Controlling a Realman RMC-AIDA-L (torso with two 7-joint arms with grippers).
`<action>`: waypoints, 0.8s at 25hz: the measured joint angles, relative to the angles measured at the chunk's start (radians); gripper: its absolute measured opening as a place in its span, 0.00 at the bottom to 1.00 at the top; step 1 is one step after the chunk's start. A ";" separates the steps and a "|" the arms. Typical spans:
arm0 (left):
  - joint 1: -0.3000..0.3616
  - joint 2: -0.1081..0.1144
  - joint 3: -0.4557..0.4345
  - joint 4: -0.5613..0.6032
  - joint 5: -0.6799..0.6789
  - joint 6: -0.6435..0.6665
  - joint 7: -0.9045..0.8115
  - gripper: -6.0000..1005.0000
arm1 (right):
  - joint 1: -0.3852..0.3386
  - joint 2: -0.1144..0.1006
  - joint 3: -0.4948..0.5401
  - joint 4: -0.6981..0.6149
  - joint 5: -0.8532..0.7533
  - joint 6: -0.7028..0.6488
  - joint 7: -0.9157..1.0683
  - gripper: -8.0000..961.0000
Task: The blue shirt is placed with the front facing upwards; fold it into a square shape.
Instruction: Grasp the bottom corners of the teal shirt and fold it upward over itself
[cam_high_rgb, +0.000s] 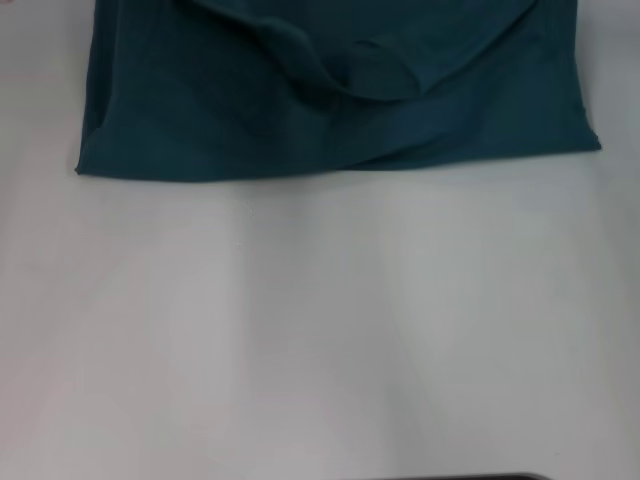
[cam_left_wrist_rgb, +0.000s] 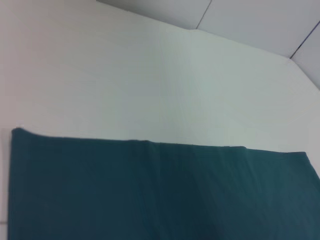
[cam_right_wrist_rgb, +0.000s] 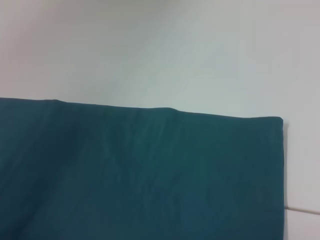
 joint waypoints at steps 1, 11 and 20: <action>-0.005 0.001 0.011 0.008 0.001 -0.018 0.000 0.01 | 0.000 0.001 -0.004 0.000 0.000 0.004 0.000 0.14; 0.001 0.000 0.054 0.026 0.003 -0.067 0.000 0.01 | 0.000 0.003 -0.035 0.035 -0.003 0.052 0.000 0.15; 0.023 -0.021 0.063 0.026 0.003 -0.124 0.052 0.01 | 0.013 0.012 -0.084 0.131 -0.035 0.206 -0.009 0.16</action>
